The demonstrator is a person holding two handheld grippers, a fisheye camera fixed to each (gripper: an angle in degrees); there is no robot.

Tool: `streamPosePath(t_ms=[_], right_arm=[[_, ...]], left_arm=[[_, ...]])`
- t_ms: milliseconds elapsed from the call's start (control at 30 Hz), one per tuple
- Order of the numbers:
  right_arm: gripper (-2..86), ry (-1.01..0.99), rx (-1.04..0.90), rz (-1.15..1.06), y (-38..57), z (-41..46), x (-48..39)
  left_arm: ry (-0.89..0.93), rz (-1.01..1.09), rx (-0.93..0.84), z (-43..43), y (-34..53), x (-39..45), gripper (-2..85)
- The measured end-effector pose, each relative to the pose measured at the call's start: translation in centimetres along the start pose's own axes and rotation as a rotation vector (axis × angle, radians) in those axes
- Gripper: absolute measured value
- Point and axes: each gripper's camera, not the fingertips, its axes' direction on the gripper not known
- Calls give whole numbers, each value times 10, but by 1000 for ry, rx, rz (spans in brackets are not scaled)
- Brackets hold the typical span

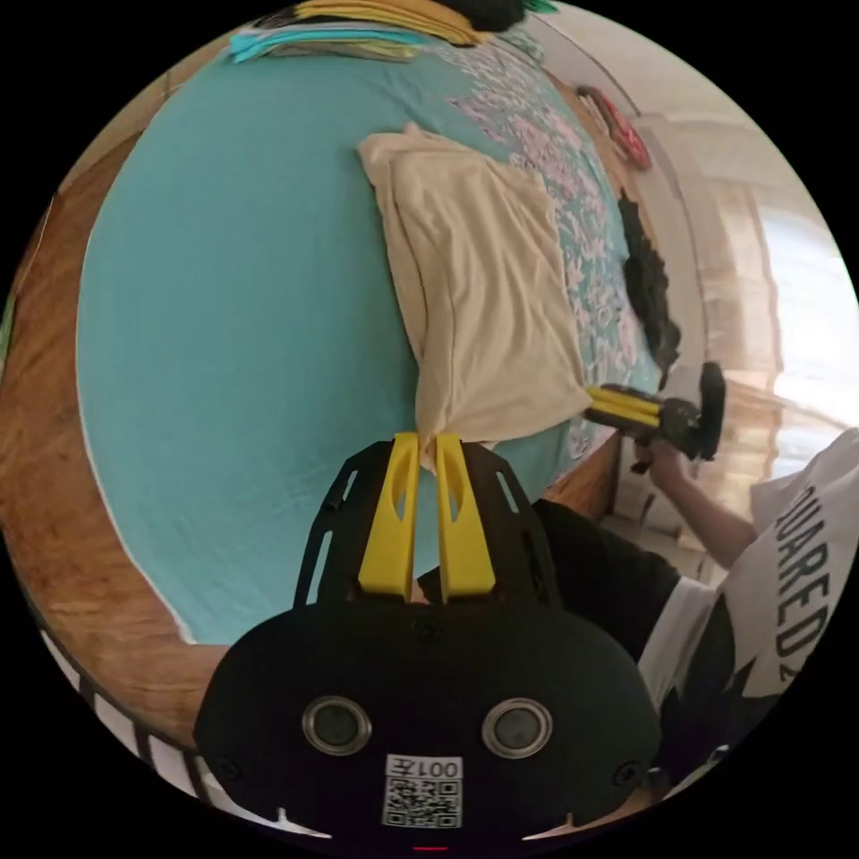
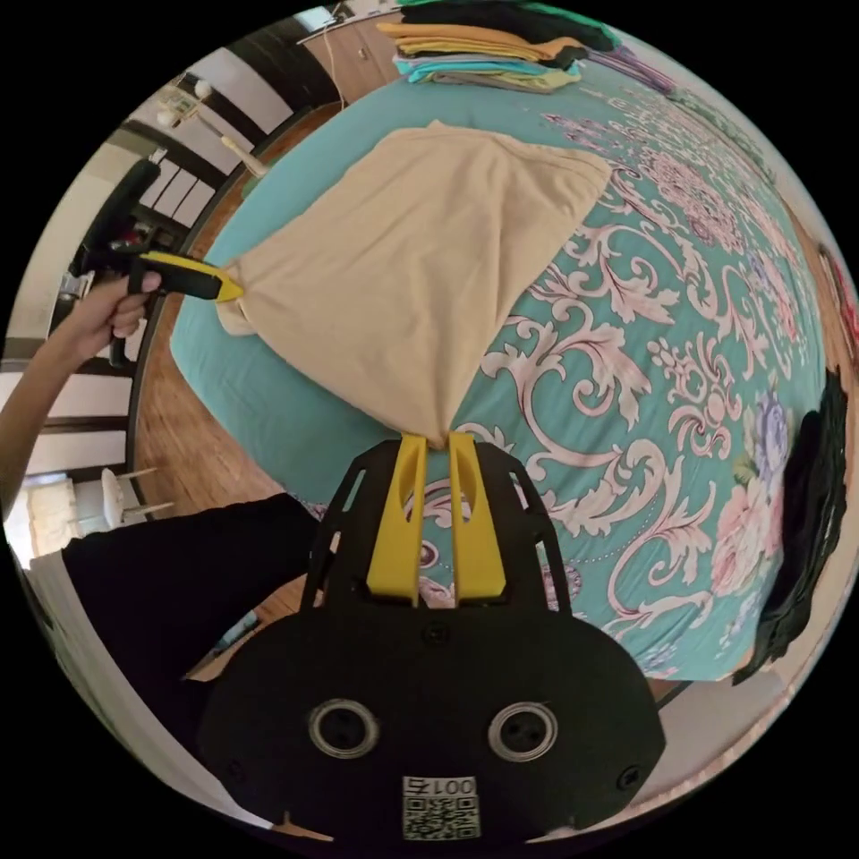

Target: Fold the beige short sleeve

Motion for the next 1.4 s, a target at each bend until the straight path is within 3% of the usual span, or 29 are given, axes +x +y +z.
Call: streamPosePath(t_ms=[67,233,467,633,800,1033,1100,1167,1400], right_arm=[[49,-61,25,78,5,2,7],[76,-10,77,212,10,6,8],[68,34,108,269,20,16,-1],[33,49,87,200,22,18,-2],[23,-94,150,196,42,-4,22],[19,-213,178,180,60,-18,51],[19,-256,198,198,64,-21,56],[18,-281,220,208,69,-25,60],[17,-329,259,145,89,-44,77]], left_arm=[[160,-79,80,6,10,-19,18],[152,-266,177,21,46,-27,28],[402,-439,241,74,89,-12,37],[342,-508,326,87,88,-24,32],[235,-357,258,95,73,-26,40],[22,-51,132,103,60,14,122],[-54,-8,126,106,59,25,101],[-116,46,140,112,55,33,9],[-198,389,79,93,48,39,-7]])
